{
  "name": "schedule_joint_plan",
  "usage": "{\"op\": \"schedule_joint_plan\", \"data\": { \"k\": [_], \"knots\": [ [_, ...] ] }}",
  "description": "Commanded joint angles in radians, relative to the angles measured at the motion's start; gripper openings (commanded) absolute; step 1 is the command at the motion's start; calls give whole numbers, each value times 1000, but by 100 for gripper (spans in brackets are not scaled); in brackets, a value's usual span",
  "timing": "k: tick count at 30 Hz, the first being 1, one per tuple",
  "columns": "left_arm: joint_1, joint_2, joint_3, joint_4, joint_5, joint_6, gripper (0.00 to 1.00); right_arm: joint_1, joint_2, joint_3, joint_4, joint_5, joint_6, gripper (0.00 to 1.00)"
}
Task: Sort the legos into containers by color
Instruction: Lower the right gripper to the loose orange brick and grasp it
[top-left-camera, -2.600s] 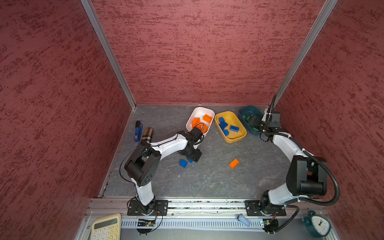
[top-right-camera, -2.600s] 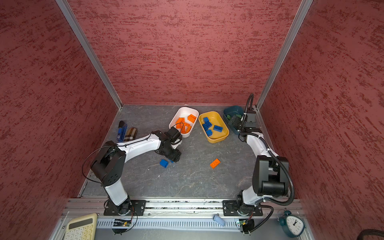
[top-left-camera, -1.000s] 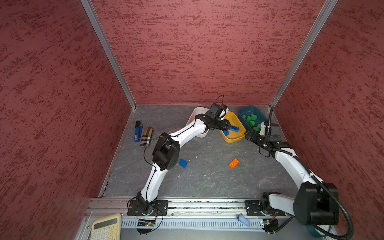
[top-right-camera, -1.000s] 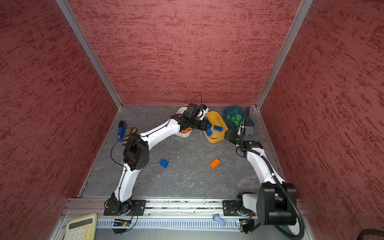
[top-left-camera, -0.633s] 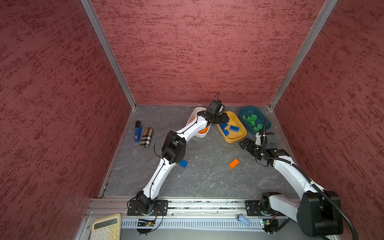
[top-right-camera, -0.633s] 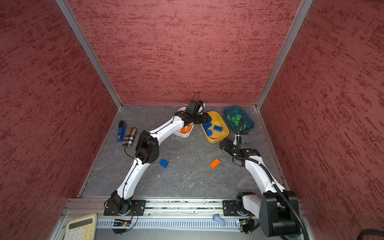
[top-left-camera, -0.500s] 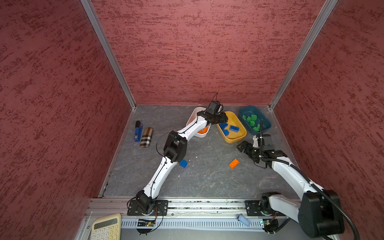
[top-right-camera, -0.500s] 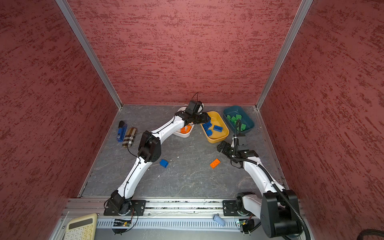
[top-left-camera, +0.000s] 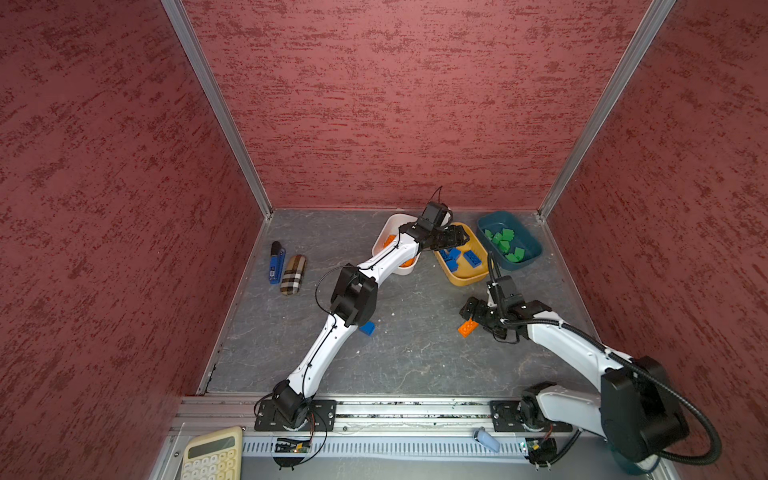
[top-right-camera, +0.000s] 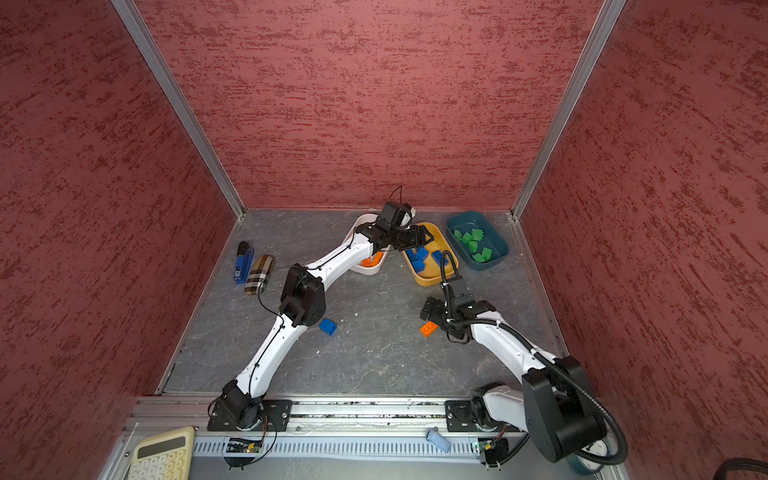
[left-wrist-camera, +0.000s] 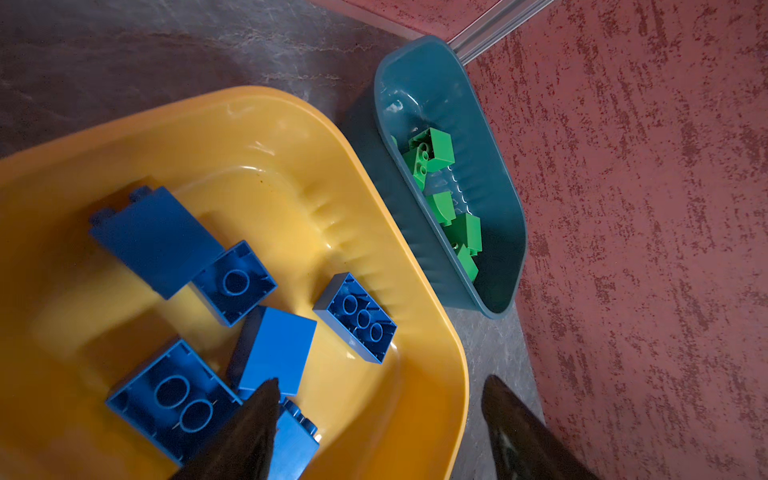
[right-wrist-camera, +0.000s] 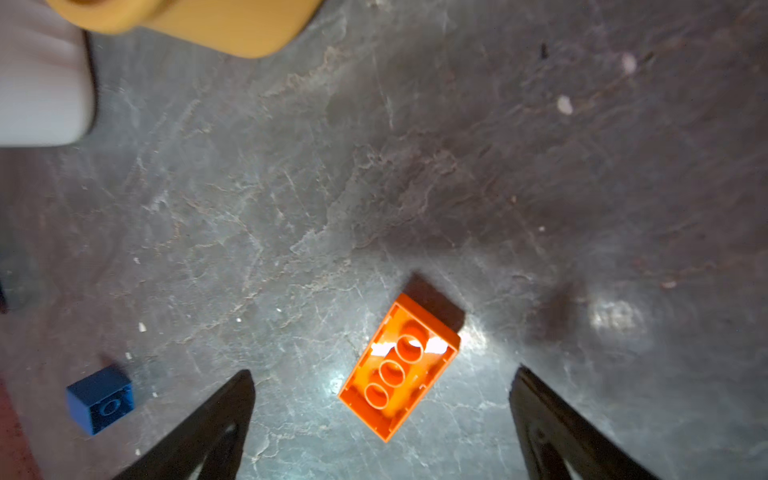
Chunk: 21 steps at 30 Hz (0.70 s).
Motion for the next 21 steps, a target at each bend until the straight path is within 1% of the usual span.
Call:
{"op": "schedule_joint_plan", "data": {
  "k": [1, 3, 6, 9, 11, 14, 21],
  "knots": [
    [2, -99, -37, -5, 9, 8, 87, 46, 37, 42, -32, 82, 29, 95],
    [3, -140, -89, 13, 0, 14, 90, 73, 69, 56, -47, 106, 32, 94],
    [10, -192, -156, 26, -7, 27, 93, 110, 98, 73, -75, 172, 34, 93],
    [21, -238, -226, 35, -15, 27, 99, 139, 133, 88, -94, 214, 36, 92],
    [30, -282, -294, 63, -22, 22, 99, 157, 156, 96, -102, 232, 39, 91],
    [47, -349, -400, 119, -27, 7, 99, 176, 179, 106, -96, 241, 42, 87],
    [89, -466, -608, 234, -50, -61, 99, 199, 204, 112, -37, 196, 41, 74]
  ]
}}
